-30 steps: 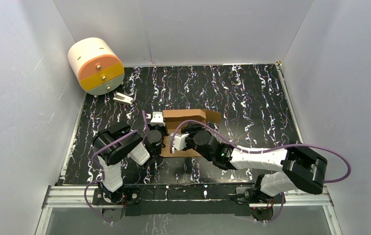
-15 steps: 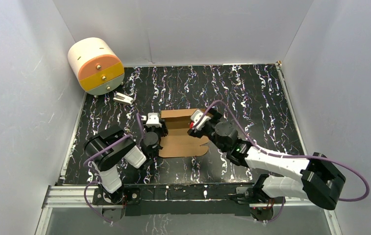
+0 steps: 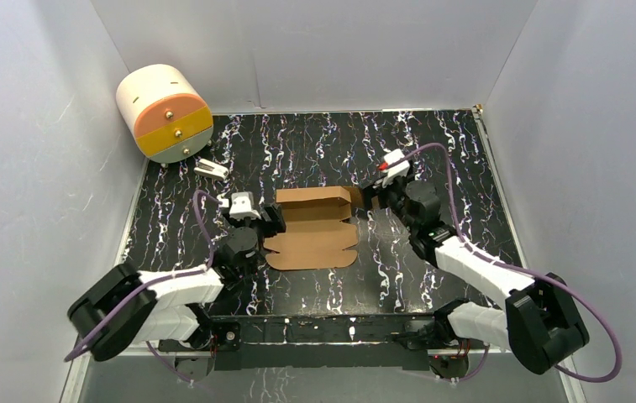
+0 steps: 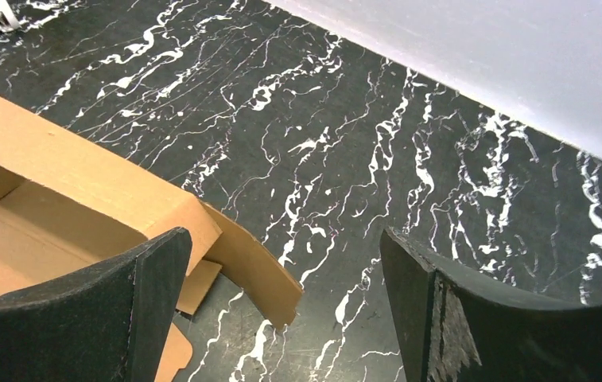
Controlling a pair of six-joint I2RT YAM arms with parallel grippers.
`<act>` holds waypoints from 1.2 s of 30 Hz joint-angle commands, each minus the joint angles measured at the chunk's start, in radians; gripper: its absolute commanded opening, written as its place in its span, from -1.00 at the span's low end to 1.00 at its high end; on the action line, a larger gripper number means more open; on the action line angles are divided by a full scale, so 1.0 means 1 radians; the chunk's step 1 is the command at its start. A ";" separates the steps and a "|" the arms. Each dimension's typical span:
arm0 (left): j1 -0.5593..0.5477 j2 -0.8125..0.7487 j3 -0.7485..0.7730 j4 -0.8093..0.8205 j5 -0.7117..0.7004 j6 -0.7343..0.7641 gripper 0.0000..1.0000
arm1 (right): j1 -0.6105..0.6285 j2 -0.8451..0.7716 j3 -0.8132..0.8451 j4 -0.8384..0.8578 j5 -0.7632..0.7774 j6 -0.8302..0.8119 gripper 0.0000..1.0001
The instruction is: Fold the paper box
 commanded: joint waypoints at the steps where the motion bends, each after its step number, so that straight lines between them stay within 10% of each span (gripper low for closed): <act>1: -0.007 -0.151 0.086 -0.423 0.026 -0.172 0.52 | -0.129 0.017 -0.005 0.086 -0.221 0.113 0.96; 12: -0.007 -0.150 0.335 -0.873 0.288 -0.424 0.72 | -0.341 0.187 -0.105 0.292 -0.525 0.224 0.86; 27: -0.007 0.004 0.371 -0.700 0.546 -0.438 0.72 | -0.361 0.420 -0.043 0.428 -0.722 0.166 0.63; 36: -0.011 0.034 0.369 -0.658 0.511 -0.327 0.72 | -0.361 0.510 0.003 0.429 -0.877 0.183 0.08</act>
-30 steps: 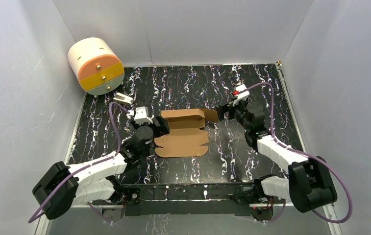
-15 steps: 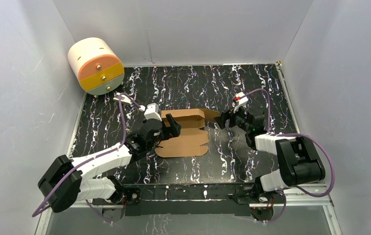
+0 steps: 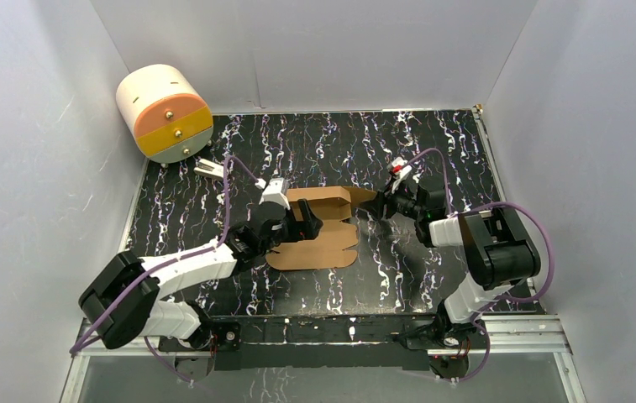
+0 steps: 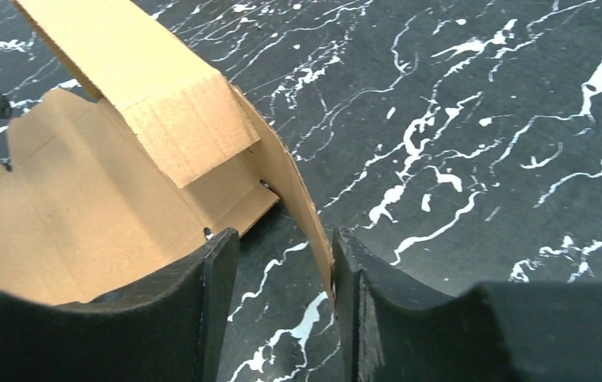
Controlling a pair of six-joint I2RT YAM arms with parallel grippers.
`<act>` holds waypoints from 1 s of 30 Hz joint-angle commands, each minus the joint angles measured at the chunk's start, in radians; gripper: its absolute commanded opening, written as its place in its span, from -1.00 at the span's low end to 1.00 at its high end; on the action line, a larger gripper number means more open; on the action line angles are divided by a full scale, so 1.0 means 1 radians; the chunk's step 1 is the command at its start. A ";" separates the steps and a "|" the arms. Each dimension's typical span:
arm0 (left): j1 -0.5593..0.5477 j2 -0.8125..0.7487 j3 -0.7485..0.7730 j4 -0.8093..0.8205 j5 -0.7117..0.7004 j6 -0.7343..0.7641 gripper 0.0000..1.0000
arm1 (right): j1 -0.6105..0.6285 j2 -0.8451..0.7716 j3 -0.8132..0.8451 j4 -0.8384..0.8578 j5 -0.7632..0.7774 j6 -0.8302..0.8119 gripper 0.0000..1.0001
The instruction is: Fold the paper box
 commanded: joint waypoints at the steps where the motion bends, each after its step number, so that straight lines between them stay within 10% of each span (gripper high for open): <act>1: -0.006 0.006 0.031 0.050 -0.012 0.090 0.72 | -0.004 0.016 0.036 0.077 -0.112 0.006 0.03; 30: -0.279 0.298 -0.024 0.512 -0.371 0.504 0.72 | 0.184 -0.158 -0.121 0.117 0.055 -0.078 -0.75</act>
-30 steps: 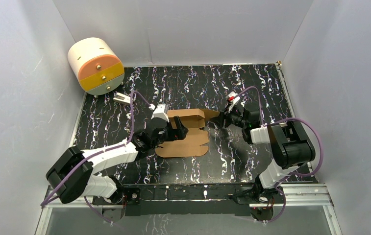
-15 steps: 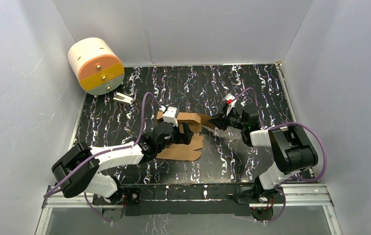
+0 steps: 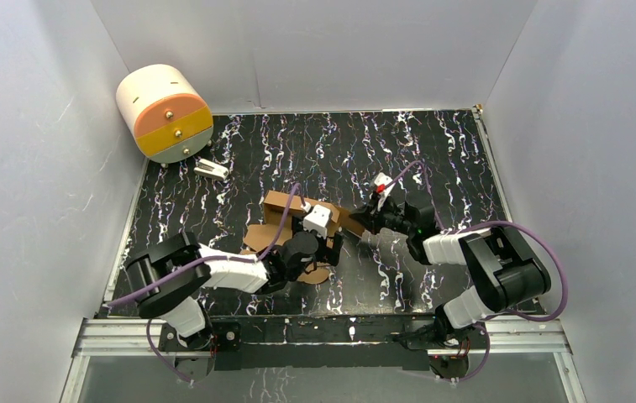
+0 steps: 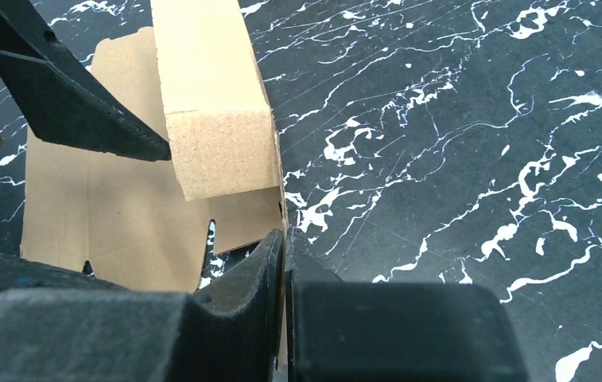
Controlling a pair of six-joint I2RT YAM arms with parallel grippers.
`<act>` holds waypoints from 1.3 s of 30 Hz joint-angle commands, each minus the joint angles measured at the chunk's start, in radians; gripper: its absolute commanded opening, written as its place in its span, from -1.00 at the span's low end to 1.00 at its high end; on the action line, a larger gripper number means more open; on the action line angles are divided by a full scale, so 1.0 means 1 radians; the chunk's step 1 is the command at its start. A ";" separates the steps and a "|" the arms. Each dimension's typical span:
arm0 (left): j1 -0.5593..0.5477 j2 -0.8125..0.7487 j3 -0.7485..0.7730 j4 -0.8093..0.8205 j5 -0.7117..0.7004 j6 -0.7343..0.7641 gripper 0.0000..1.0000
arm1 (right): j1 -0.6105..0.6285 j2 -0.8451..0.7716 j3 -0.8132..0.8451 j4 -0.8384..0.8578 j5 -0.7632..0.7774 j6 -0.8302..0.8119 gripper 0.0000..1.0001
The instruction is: Fold the paper box
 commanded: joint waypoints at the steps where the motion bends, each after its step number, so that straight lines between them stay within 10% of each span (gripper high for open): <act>1: -0.003 0.042 0.004 0.133 -0.111 0.121 0.73 | 0.013 -0.029 -0.008 0.082 0.040 -0.028 -0.76; 27: -0.007 0.318 0.070 0.455 -0.262 0.277 0.67 | 0.023 -0.055 -0.011 0.054 0.034 -0.057 -0.81; 39: -0.008 0.313 0.040 0.518 -0.354 0.244 0.31 | 0.023 -0.056 -0.012 0.047 0.033 -0.067 -0.81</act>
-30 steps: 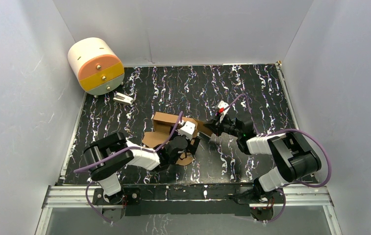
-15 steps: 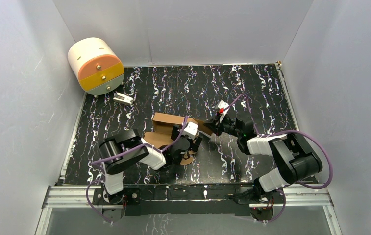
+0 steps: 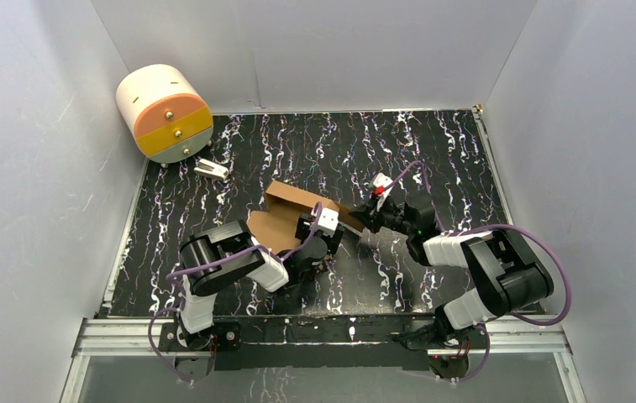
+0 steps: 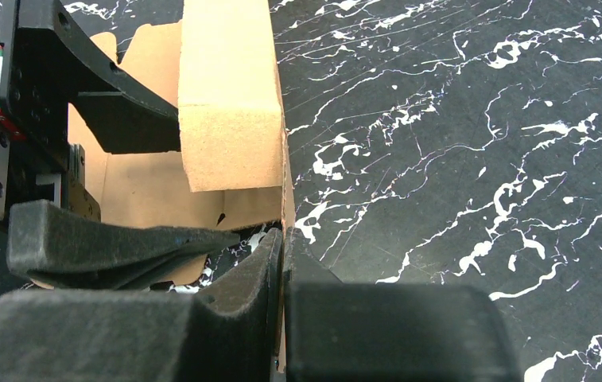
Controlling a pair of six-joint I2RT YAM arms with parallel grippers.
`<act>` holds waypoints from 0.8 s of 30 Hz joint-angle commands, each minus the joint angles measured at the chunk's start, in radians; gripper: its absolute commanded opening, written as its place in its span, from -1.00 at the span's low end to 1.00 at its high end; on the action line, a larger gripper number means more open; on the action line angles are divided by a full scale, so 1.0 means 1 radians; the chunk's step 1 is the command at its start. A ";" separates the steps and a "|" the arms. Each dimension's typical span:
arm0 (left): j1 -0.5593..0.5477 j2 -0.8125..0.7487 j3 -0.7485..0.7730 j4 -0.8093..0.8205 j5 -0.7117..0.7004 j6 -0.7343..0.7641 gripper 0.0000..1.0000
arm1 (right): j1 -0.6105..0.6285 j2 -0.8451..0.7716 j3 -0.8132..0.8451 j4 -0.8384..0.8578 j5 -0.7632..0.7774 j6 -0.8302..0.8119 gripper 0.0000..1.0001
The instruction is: Fold the paper box
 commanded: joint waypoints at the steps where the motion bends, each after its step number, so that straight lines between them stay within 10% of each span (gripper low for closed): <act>1: -0.002 -0.045 -0.020 0.101 -0.068 -0.038 0.27 | 0.004 -0.027 -0.009 0.034 -0.007 -0.017 -0.81; 24: 0.065 -0.096 -0.112 0.095 -0.003 -0.228 0.13 | 0.004 -0.013 0.001 0.050 -0.034 0.019 -0.47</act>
